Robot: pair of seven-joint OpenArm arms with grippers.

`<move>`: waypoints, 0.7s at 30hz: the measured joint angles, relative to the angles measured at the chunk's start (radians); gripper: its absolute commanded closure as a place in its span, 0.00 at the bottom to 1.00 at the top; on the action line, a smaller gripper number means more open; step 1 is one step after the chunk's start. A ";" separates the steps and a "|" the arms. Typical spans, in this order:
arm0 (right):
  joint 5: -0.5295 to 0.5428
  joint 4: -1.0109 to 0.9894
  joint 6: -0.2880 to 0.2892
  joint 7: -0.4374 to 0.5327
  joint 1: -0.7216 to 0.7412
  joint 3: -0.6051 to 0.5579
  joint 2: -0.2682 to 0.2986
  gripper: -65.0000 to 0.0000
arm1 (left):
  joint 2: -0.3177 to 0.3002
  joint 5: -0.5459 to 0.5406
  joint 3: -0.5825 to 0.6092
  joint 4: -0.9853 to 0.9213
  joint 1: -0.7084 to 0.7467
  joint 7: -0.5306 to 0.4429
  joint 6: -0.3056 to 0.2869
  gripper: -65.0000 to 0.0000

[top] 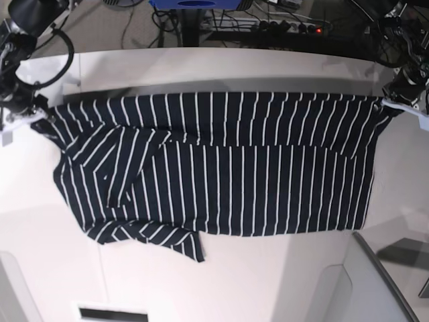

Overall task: Layout the t-shirt on the table in an organized manner, then fold the t-shirt properly
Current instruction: 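Lift the folded edge with both grippers and pull it toward the robot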

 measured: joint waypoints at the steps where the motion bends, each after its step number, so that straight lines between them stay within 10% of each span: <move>1: -0.008 -0.001 -0.003 -0.001 -0.009 0.000 -0.005 1.00 | 0.001 0.000 0.000 -0.006 0.006 -0.026 0.000 1.00; 21: -0.014 -0.013 -0.063 -0.051 0.242 0.000 -0.009 1.00 | -0.021 0.011 0.061 -0.043 -0.110 -0.073 0.014 1.00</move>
